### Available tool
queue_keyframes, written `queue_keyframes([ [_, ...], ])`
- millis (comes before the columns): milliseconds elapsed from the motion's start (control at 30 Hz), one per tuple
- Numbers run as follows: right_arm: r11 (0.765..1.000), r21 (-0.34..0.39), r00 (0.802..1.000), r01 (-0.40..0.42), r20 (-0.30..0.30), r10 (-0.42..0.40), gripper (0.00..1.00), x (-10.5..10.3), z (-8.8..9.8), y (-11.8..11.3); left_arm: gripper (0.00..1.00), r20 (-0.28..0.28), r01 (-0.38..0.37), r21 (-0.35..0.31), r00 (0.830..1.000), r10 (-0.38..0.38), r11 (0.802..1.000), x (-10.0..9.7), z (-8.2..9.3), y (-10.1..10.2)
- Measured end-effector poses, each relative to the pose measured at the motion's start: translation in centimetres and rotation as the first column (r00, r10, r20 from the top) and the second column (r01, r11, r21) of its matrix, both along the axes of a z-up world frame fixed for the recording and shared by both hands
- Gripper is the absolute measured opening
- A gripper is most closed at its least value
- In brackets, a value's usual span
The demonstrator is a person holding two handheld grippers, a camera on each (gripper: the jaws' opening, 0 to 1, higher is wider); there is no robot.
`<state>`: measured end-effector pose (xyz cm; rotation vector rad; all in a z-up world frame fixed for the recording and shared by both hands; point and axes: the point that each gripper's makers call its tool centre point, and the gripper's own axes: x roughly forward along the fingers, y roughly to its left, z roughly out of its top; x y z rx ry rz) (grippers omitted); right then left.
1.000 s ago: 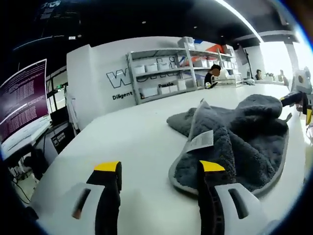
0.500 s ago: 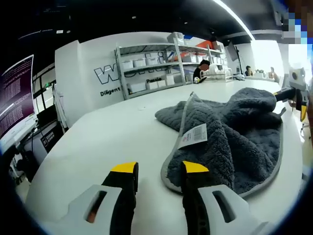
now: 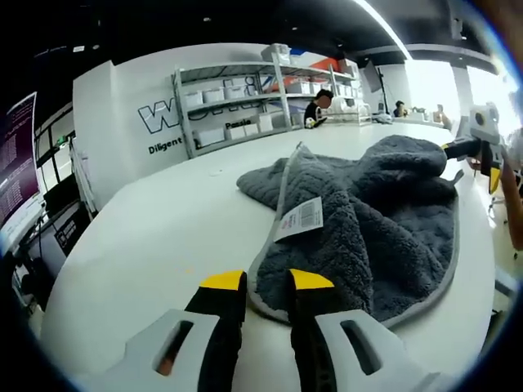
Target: Open the folded towel by lifting each exposed corner and separating the folded layers until the towel lies flat within the target outline without major curled edges
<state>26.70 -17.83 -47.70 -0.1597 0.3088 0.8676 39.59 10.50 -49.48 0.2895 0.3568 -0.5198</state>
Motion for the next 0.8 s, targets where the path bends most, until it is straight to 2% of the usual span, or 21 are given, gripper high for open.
queue_keyframes([
  [333,1.000,-0.001,1.000,-0.005,0.002,0.005,0.99,-0.28,0.06,0.19,0.17,-0.036,0.019,0.009,0.999,-0.019,1.000,0.05,-0.21,-0.12],
  [467,1.000,-0.001,1.000,-0.003,0.004,0.003,0.99,-0.22,0.11,0.22,0.08,-0.062,0.060,0.013,0.996,-0.059,0.998,-0.28,-0.41,-0.75],
  [600,1.000,0.000,1.000,-0.004,0.004,0.004,0.99,-0.21,0.14,0.25,0.08,-0.069,0.064,0.028,0.996,-0.062,0.998,-0.28,-0.40,-0.78],
  [800,1.000,-0.001,1.000,-0.001,0.006,0.001,0.99,-0.35,0.15,0.11,0.13,-0.059,0.050,0.055,0.997,-0.047,0.997,-0.03,-0.25,-0.44],
])
